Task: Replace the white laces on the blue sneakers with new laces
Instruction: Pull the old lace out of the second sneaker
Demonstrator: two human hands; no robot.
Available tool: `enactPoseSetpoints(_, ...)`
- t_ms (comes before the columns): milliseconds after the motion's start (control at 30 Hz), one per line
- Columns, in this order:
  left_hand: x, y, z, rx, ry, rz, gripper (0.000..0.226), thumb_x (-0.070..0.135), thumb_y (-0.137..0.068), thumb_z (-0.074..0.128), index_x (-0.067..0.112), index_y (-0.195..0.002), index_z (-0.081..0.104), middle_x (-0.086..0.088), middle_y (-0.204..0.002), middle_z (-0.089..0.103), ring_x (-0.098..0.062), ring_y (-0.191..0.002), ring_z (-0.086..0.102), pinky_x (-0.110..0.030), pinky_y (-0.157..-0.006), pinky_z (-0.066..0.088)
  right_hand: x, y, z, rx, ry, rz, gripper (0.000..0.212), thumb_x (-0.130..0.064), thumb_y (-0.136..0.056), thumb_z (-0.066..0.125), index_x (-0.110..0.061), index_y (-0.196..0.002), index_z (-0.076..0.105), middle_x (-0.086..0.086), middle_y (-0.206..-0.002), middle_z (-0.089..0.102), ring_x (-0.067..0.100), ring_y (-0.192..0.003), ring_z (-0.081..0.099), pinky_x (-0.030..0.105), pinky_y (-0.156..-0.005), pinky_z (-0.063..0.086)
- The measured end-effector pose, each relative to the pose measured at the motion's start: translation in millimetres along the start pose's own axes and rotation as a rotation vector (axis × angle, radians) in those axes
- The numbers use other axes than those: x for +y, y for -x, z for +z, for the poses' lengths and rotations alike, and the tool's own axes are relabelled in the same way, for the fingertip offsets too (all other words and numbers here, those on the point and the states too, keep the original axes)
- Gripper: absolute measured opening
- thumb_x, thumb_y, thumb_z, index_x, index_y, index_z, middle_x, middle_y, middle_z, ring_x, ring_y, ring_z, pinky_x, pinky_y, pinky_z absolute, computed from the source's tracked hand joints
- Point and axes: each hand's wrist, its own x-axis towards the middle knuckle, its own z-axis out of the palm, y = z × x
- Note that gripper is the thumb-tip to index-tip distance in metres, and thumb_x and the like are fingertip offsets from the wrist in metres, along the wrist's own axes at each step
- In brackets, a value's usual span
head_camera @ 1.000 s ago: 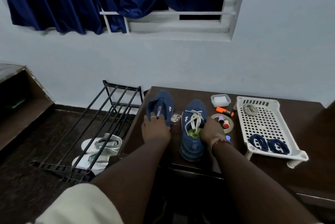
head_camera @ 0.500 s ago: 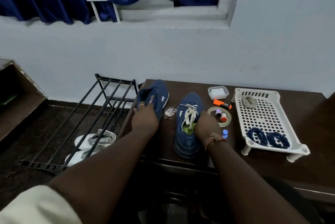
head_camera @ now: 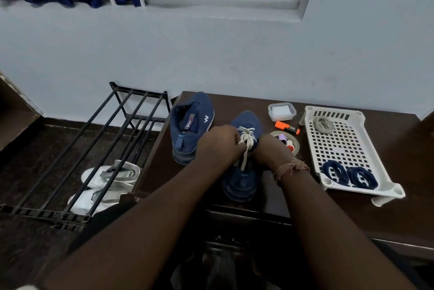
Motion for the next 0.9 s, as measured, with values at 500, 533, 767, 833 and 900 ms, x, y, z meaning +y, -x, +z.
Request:
enactPoseSetpoints(500,-8,-15,-20,0.009,0.091,-0.048,0.021,0.024,-0.078,0.057,0.008,-0.074,0.071,-0.006,-0.072,0.072,-0.024,-0.069,0.068,-0.040,-0.062,0.059,-2,7,-11,-0.141,0.168,-0.070,0.030,-0.013,-0.099,0.055,-0.001,-0.126,0.062,0.016,-0.127,0.063,0.030,-0.117,0.059,0.032,-0.088,0.043)
enactPoseSetpoints(533,-8,-16,-22,0.008,0.091,-0.047,0.021,0.025,-0.078,0.057,0.010,-0.076,0.072,-0.004,-0.073,0.073,-0.023,-0.070,0.069,-0.040,-0.064,0.059,-3,8,-12,-0.158,0.153,-0.068,0.031,-0.012,-0.098,0.055,-0.001,-0.127,0.061,0.016,-0.127,0.063,0.030,-0.117,0.060,0.032,-0.089,0.045)
enactPoseSetpoints(767,-12,-27,-19,-0.083,0.163,-0.036,0.018,0.025,-0.102,0.048,0.014,-0.097,0.063,-0.006,-0.091,0.072,-0.025,-0.088,0.066,-0.040,-0.078,0.053,10,-2,-17,-0.180,0.205,-0.051,0.024,-0.015,-0.094,0.065,-0.007,-0.116,0.064,0.012,-0.112,0.067,0.026,-0.104,0.065,0.028,-0.071,0.045)
enactPoseSetpoints(833,-13,-30,-22,-0.150,0.063,0.001,0.024,0.027,-0.104,0.051,0.007,-0.100,0.063,-0.012,-0.097,0.069,-0.030,-0.092,0.065,-0.043,-0.080,0.053,13,-6,-20,-0.161,0.134,-0.022,0.028,-0.017,-0.093,0.067,-0.008,-0.119,0.062,0.010,-0.107,0.066,0.026,-0.101,0.065,0.030,-0.072,0.050)
enactPoseSetpoints(900,-17,-31,-21,-0.205,0.027,0.021,0.028,0.030,-0.105,0.050,0.005,-0.102,0.062,-0.014,-0.100,0.066,-0.032,-0.094,0.062,-0.041,-0.078,0.049,16,-8,-21,-0.159,0.046,0.015,0.043,-0.020,-0.093,0.069,-0.006,-0.131,0.057,0.013,-0.113,0.065,0.029,-0.103,0.066,0.035,-0.083,0.055)
